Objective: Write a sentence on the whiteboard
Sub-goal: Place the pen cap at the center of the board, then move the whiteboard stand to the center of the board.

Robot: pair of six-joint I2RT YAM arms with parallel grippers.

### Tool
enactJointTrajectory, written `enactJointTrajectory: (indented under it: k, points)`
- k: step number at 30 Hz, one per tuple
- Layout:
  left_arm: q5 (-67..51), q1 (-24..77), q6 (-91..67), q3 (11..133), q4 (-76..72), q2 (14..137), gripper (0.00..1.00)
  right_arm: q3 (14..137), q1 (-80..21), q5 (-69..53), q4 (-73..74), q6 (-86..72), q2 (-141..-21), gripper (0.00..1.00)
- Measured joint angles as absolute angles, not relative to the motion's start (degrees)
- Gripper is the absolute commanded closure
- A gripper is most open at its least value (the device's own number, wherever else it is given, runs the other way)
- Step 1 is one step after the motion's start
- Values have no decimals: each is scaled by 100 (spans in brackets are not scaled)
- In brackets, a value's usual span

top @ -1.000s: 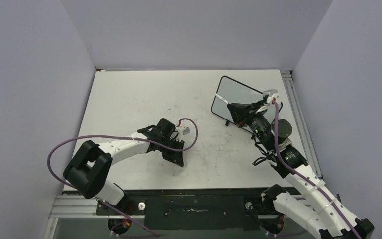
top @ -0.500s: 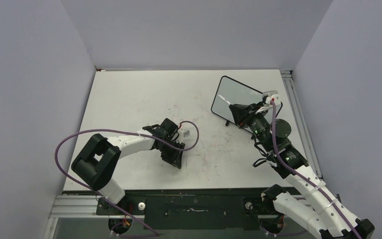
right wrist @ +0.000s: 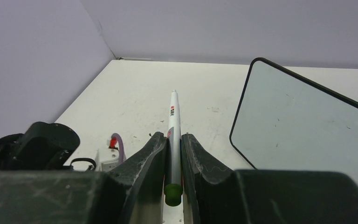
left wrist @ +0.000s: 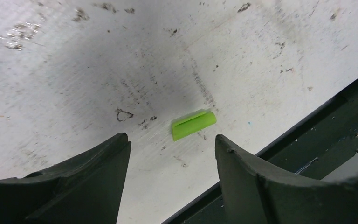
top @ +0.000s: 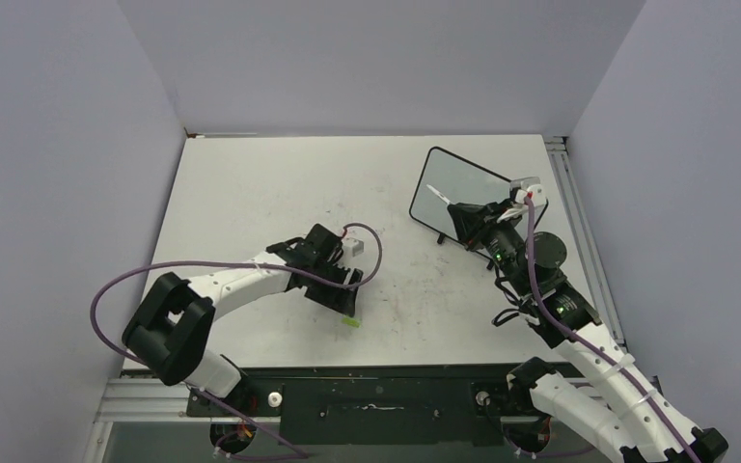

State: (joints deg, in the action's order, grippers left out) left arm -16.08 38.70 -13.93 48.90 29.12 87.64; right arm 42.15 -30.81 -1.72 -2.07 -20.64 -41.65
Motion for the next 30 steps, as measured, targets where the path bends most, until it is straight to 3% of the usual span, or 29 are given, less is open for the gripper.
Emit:
enactJointTrajectory:
  k: [10,22,30]
  points:
    - [-384,4392,-2086,5164,1619,7990,32,4622,-3081,123,-145,-1946,-4198,95]
    - [626,5048,-2502,6720,-381,10287,36,5124,-3081,1164,145,-1946,-4353,95]
    - [731,5063,-2567,7808,-714,11627,43,5124,-3083,1396,191,-1914,-4250,95]
